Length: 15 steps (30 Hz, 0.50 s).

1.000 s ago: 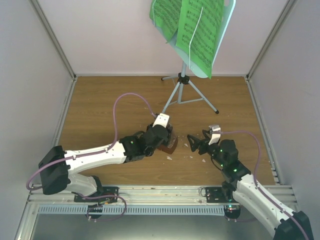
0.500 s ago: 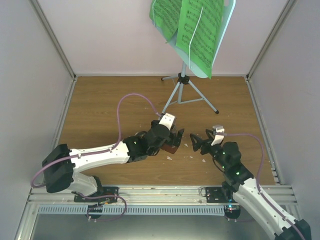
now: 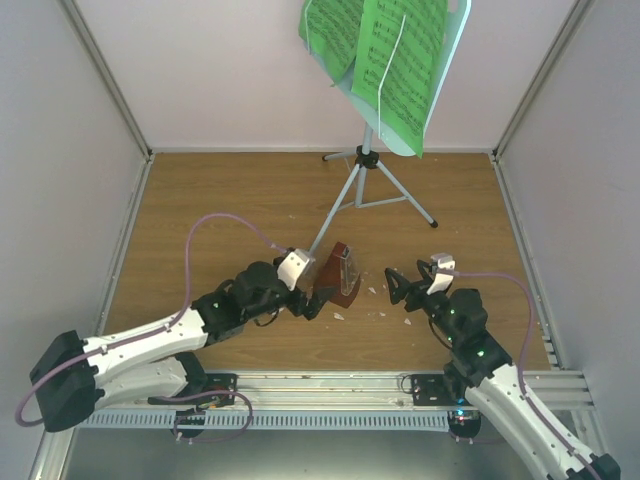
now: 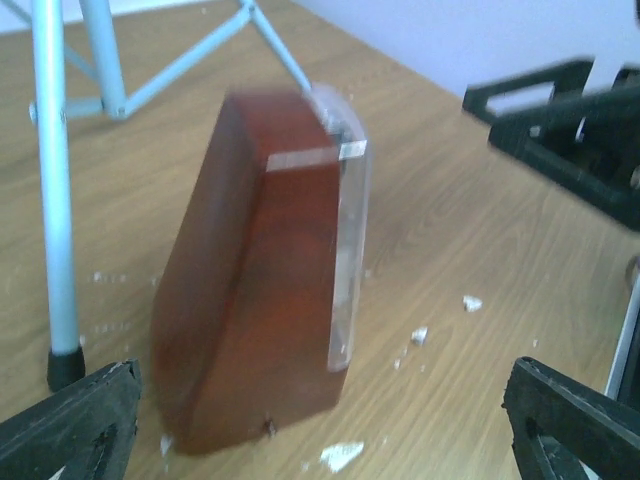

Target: Pack up the instrument practice props

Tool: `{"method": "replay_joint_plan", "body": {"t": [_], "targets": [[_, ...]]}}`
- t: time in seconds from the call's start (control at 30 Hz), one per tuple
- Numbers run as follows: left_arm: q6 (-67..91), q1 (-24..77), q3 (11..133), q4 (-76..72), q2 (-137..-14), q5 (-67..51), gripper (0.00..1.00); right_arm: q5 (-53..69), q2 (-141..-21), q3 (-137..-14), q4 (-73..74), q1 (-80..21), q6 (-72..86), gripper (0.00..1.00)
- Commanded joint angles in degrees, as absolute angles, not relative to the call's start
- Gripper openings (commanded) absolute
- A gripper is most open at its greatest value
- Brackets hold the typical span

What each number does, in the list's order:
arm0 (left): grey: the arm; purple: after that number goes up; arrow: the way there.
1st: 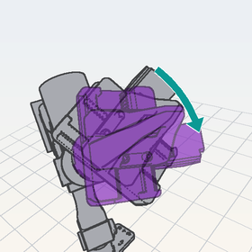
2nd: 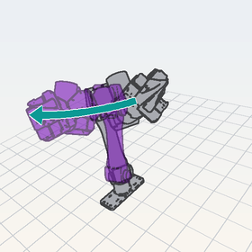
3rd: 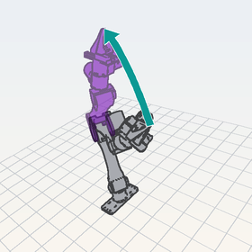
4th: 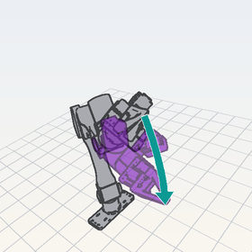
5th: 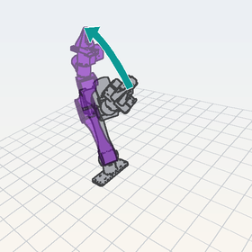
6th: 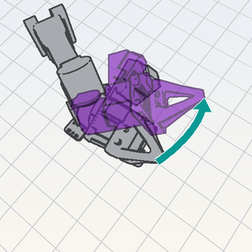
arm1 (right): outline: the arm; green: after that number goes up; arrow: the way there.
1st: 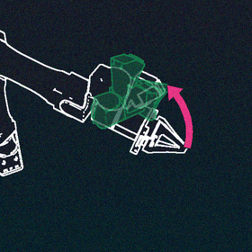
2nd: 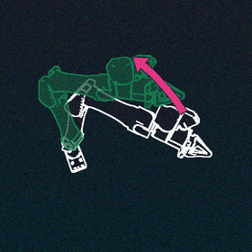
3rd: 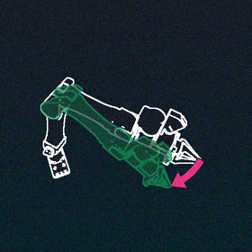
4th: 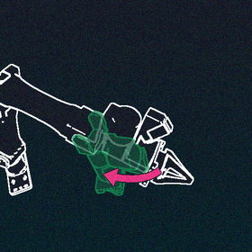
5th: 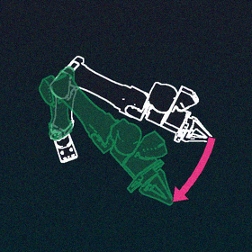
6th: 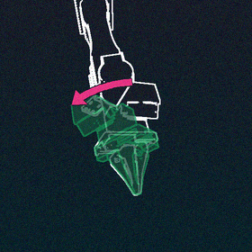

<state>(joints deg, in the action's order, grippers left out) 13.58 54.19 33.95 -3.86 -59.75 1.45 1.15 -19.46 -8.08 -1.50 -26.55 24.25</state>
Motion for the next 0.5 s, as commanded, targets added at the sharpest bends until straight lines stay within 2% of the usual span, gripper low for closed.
{"method": "replay_joint_plan", "body": {"t": [0.0, 0.23, 0.47], "targets": [[10.9, 52.1, 27.7, -9.9, -57.4, -3.6, 0.99, 0.4, -19.5, -7.4, -1.3, -26.0, 23.8, 1.00], [3.2, 52.0, 19.5, -25.5, -62.6, -3.0, 0.99, 0.3, -21.6, -7.2, -2.4, -26.0, 23.9, 1.00], [0.4, 51.9, 17.7, -40.0, -75.0, -1.3, 0.99, 0.1, -20.8, -7.0, -2.2, -26.0, 23.9, 1.00]]}}
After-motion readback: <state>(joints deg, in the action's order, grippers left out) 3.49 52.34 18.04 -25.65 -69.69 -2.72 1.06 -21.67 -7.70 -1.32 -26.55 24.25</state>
